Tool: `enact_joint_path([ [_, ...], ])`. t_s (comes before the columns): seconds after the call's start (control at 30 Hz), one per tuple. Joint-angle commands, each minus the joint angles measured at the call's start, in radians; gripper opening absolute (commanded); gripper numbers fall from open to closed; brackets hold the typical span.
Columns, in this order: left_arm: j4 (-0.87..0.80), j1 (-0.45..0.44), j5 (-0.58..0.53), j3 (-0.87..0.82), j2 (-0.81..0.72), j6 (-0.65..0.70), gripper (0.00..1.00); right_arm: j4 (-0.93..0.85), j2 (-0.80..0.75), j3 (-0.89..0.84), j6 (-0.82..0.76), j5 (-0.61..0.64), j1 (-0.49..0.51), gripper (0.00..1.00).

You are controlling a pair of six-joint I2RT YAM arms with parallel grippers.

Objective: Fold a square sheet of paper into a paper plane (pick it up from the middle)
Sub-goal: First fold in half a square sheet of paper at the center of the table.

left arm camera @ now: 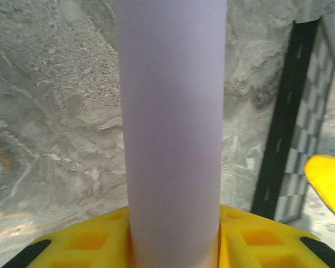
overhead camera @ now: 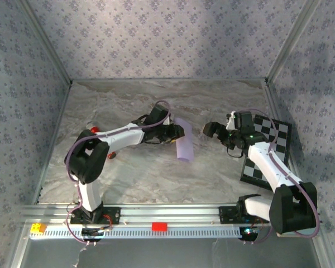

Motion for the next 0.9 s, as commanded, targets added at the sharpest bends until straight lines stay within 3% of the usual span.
enact_joint_path([
  [0.0,0.183,0.01,0.143,-0.012,0.039,-0.096,0.38,0.046,0.007,-0.011,0.008,-0.113,-0.007,0.99],
  [0.1,0.113,0.011,0.119,-0.004,0.074,-0.073,0.38,0.072,0.043,-0.018,0.008,-0.176,-0.002,0.97],
  [0.47,-0.059,0.011,-0.039,-0.028,0.102,0.035,0.41,0.092,0.127,-0.009,-0.022,-0.197,0.079,0.92],
  [0.63,-0.093,0.011,-0.108,-0.027,0.091,0.065,0.52,0.124,0.159,-0.019,-0.007,-0.192,0.098,0.91],
  [0.7,-0.104,0.011,-0.136,-0.028,0.086,0.071,0.61,0.128,0.166,-0.021,-0.006,-0.189,0.1,0.91],
  [0.87,-0.138,0.009,-0.202,-0.023,0.071,0.09,0.62,0.135,0.18,-0.027,-0.01,-0.189,0.101,0.91],
])
